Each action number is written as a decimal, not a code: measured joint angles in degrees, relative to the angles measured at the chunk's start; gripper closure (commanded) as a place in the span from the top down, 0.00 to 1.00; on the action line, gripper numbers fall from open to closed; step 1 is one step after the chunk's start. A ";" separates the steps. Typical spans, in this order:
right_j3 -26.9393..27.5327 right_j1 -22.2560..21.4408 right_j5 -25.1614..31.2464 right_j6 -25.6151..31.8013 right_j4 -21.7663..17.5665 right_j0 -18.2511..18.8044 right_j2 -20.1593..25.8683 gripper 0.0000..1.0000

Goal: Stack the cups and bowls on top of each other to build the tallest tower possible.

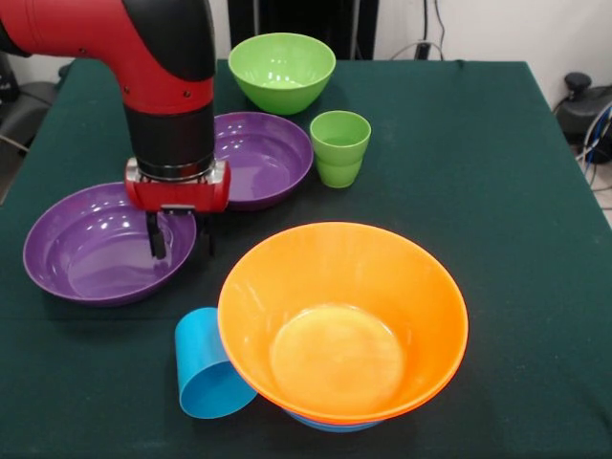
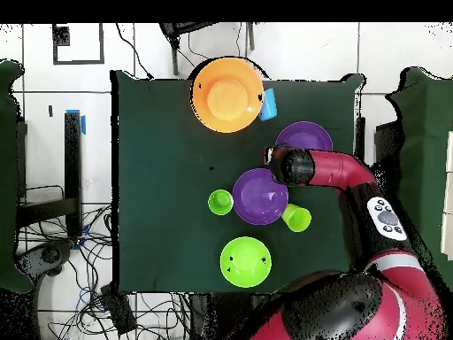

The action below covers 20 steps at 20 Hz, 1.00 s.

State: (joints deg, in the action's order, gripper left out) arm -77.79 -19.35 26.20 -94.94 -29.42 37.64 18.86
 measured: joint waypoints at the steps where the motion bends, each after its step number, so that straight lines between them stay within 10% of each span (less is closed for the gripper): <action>1: 0.30 0.53 -0.21 0.00 0.00 0.00 -0.16 1.00; 8: 3.03 1.39 -0.36 0.00 0.02 -1.09 -1.07 1.00; 9: 3.76 1.57 -0.37 0.00 0.01 -1.77 -1.69 0.00; 20: 5.96 1.37 -0.36 0.00 0.08 -2.91 -2.48 0.00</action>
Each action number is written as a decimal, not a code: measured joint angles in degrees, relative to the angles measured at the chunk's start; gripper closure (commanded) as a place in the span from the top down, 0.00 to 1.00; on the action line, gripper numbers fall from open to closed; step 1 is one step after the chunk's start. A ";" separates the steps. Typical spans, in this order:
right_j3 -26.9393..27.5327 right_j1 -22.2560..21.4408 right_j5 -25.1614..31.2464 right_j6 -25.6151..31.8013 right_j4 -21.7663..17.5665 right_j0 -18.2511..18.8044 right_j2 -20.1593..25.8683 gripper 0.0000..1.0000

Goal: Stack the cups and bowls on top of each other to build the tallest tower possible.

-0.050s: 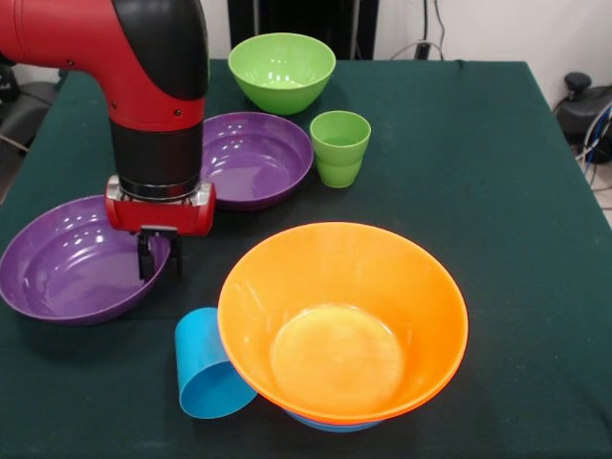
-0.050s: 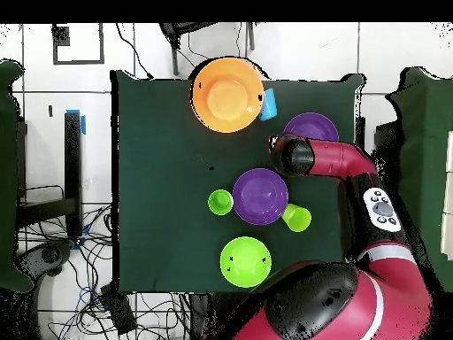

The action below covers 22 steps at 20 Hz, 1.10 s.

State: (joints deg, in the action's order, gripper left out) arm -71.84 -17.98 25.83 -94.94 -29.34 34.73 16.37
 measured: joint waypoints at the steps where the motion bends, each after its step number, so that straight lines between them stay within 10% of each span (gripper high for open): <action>1: 0.01 0.04 0.01 0.00 -0.01 0.00 -0.04 0.00; 22: -1.66 -8.61 9.95 0.00 5.89 0.16 -0.21 0.00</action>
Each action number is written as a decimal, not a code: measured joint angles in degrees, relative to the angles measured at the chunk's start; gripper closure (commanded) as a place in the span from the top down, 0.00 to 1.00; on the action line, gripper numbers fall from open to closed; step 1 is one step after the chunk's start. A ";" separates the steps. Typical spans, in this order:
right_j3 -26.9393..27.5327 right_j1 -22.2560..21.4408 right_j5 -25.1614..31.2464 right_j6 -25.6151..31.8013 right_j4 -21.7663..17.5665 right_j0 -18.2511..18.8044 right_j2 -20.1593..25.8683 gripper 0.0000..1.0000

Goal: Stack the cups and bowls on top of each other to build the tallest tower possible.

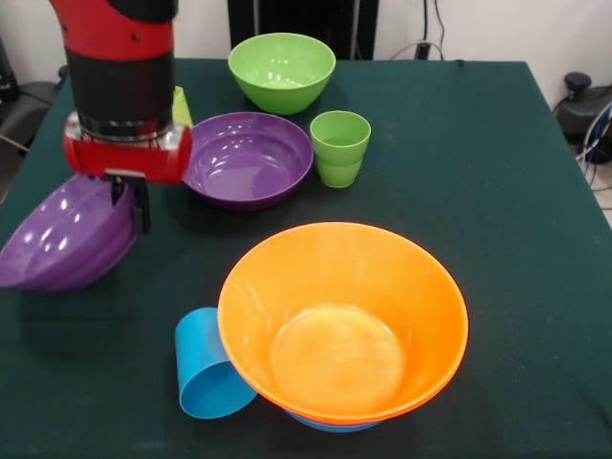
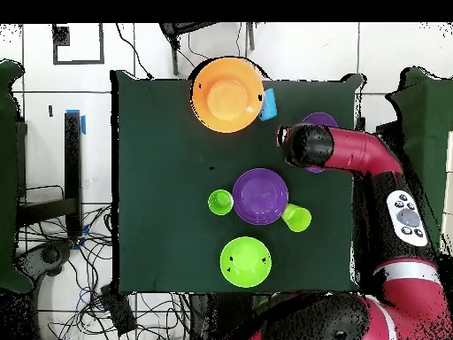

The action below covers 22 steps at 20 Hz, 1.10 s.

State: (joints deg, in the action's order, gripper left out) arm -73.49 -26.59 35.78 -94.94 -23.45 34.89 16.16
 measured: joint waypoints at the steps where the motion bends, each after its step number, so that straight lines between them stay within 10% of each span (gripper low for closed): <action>1: 0.22 -1.21 2.57 0.00 1.18 -0.17 0.00 0.00; 22: 17.59 -4.99 25.14 0.00 8.25 -7.81 1.77 0.00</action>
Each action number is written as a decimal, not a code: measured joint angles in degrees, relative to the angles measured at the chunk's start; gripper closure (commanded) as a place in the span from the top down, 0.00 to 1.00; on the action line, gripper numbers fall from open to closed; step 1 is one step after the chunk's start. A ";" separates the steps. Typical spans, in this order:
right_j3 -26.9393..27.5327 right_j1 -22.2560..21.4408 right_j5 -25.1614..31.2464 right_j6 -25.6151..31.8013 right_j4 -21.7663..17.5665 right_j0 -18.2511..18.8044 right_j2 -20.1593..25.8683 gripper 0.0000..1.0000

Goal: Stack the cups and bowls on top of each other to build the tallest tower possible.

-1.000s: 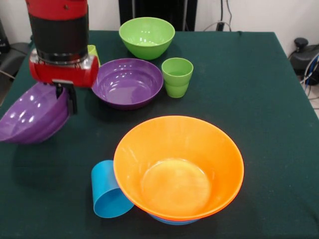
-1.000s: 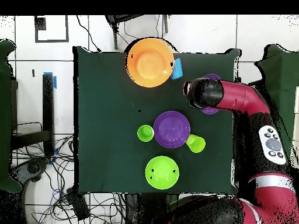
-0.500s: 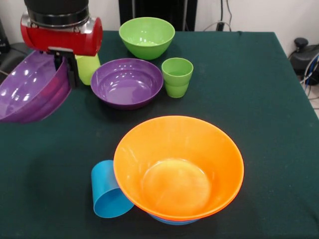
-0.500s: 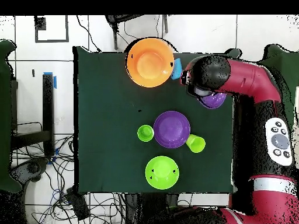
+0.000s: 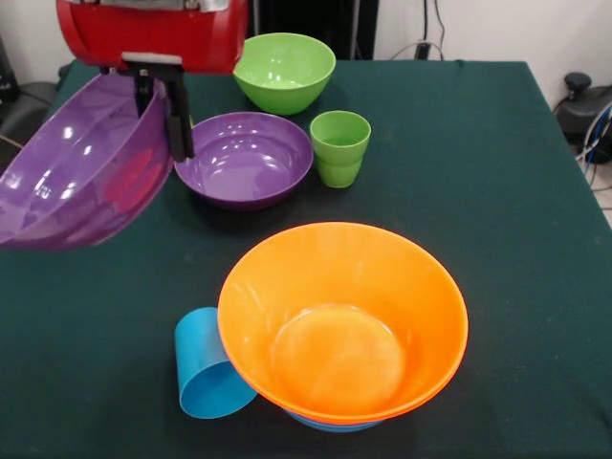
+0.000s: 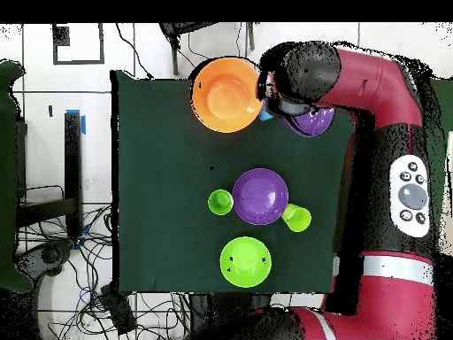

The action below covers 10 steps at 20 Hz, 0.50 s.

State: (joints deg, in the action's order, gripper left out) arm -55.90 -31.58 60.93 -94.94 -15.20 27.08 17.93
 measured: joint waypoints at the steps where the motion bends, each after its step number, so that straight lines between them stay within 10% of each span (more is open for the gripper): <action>1: 1.06 0.26 0.47 0.00 0.20 -0.37 0.09 0.00; 10: 17.22 7.05 7.10 0.00 1.82 -4.90 1.42 0.00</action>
State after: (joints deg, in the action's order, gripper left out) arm -38.68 -24.54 68.03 -94.94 -13.38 22.18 19.35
